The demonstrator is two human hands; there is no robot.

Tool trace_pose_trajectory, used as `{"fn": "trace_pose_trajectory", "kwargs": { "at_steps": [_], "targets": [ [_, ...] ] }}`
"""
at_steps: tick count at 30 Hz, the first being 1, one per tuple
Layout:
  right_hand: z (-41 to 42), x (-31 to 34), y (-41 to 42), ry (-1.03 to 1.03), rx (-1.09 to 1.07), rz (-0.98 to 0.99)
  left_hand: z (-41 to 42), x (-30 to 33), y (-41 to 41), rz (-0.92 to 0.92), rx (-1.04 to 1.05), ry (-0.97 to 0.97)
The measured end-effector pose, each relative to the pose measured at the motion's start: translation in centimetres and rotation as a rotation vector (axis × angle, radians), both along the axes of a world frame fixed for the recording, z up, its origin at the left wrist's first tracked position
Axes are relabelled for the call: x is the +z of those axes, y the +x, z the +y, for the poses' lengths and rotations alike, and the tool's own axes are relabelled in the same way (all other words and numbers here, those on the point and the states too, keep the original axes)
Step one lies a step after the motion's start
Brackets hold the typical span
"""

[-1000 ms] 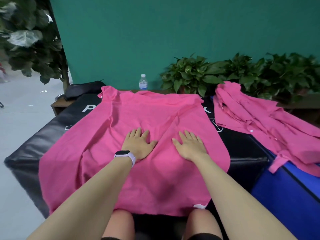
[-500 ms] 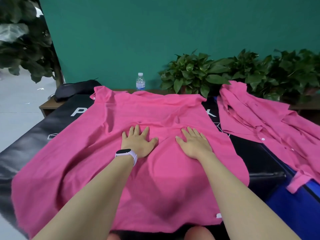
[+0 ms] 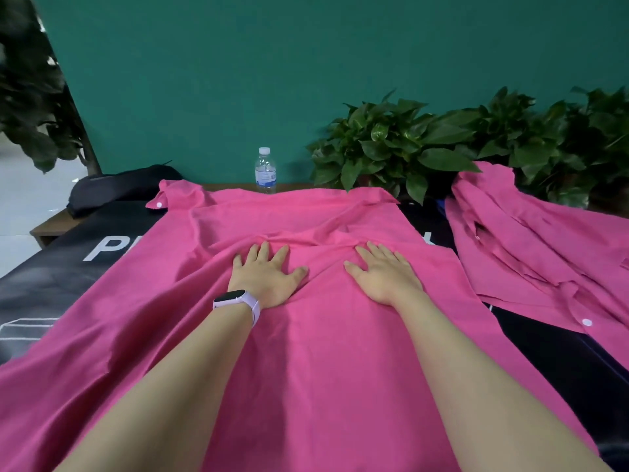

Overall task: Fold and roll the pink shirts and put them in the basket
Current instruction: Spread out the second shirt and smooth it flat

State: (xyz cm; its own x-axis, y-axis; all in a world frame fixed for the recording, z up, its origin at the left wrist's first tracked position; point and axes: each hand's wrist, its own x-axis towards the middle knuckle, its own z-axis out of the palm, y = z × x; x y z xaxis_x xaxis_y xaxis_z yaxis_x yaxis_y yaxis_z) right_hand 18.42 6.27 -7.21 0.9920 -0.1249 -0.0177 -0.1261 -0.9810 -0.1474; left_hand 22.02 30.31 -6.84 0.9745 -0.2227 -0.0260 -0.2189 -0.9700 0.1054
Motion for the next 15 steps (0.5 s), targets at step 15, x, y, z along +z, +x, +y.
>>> {"fn": "trace_pose_trajectory", "kwargs": {
  "at_steps": [15],
  "targets": [
    [-1.4, -0.2, 7.5, 0.023, 0.034, -0.107, -1.3, -0.7, 7.0, -0.107, -0.007, -0.068]
  ]
}}
